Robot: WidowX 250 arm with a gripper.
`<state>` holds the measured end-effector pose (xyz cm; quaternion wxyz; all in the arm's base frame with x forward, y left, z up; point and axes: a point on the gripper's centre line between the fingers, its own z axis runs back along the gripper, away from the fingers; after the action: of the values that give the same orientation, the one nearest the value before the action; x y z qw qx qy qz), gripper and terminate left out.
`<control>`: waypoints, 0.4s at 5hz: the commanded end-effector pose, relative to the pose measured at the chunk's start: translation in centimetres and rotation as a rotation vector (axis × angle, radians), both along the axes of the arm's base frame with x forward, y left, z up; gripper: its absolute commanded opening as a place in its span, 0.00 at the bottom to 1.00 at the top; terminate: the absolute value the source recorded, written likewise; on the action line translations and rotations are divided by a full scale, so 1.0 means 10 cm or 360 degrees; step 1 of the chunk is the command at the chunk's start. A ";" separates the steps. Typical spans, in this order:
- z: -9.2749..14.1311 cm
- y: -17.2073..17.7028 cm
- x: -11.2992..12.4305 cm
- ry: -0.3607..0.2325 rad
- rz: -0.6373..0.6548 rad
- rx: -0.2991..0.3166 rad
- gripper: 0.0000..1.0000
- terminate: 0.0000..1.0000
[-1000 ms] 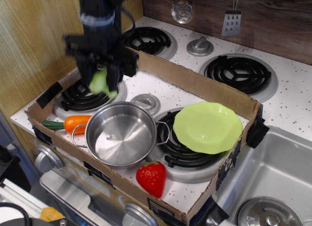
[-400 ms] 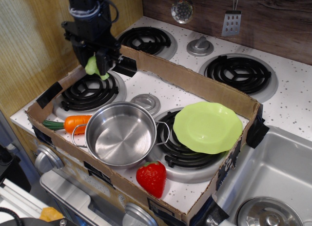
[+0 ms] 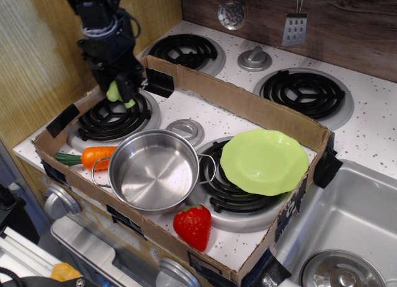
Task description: Take broccoli out of pan
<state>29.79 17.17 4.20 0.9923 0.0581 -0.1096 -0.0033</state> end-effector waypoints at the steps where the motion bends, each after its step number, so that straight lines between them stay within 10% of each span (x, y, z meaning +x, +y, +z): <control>1: 0.24 -0.04 0.11 -0.0016 -0.0034 0.0077 1.00 0.00; 2: 0.43 -0.08 0.13 0.0017 -0.0025 0.0145 1.00 0.00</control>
<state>30.00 16.73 6.11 0.9938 0.0851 -0.0692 -0.0161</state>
